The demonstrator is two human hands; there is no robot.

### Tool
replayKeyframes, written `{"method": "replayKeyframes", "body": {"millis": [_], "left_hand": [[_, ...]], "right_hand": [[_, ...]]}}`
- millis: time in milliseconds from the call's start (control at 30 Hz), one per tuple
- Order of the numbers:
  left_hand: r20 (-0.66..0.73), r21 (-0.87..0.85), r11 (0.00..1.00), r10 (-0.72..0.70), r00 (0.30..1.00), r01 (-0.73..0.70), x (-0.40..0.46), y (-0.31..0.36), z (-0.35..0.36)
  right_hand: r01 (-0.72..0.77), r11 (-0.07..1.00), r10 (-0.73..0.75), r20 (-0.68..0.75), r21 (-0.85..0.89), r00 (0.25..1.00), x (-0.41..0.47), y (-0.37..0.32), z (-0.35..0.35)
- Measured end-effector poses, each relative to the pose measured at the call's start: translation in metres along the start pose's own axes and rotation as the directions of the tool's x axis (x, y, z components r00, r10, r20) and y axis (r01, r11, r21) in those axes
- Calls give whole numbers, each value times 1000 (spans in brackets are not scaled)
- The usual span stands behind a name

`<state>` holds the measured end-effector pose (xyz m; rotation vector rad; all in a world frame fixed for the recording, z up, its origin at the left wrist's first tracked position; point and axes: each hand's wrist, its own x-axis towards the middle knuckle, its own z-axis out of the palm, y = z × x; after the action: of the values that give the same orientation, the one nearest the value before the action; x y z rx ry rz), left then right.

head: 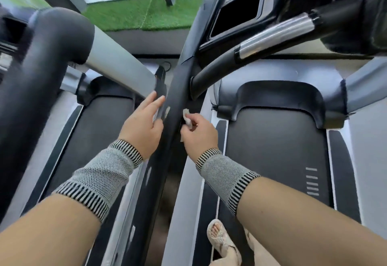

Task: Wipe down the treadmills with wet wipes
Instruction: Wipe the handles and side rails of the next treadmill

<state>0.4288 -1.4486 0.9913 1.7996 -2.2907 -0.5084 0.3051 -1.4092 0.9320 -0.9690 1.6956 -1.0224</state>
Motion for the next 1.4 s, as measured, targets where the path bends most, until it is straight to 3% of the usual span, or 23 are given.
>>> {"method": "replayKeyframes", "body": {"millis": [100, 233, 433, 733, 900, 967, 1067, 1167, 1267, 1400], "left_hand": [[-20, -84, 996, -16, 1000, 14, -12, 0, -4], [-60, -342, 938, -77, 995, 52, -18, 5, -11], [74, -709, 691, -128, 989, 143, -21, 18, -19], [91, -850, 480, -271, 958, 216, -43, 9, -36], [170, -936, 240, -330, 929, 256, -54, 14, -44], [227, -960, 80, -337, 914, 268, -56, 19, -47], [284, -959, -103, -293, 913, 265, -56, 30, -54], [278, -961, -84, -283, 918, 265, -49, 40, -56], [241, -970, -62, -361, 901, 235, -37, 49, -51], [209, -978, -103, -531, 821, 182, -19, 61, -40]], "right_hand": [[-29, 993, 23, 55, 113, 998, 6, -13, -13], [-103, 963, 63, 160, 250, 985, 7, -33, -35], [-196, 940, 75, 389, 280, 918, -2, -64, -46], [-167, 962, 95, 305, 218, 948, -29, -88, -48], [-45, 982, 9, 196, 181, 980, -31, -92, -48], [39, 989, -60, 146, 142, 987, -31, -93, -48], [104, 989, -130, 266, 107, 955, -32, -98, -49], [133, 988, -154, 365, 82, 918, -24, -102, -53], [114, 990, -136, 396, 78, 908, -6, -106, -65], [-95, 971, -6, 421, 219, 907, 24, -115, -95]]}}
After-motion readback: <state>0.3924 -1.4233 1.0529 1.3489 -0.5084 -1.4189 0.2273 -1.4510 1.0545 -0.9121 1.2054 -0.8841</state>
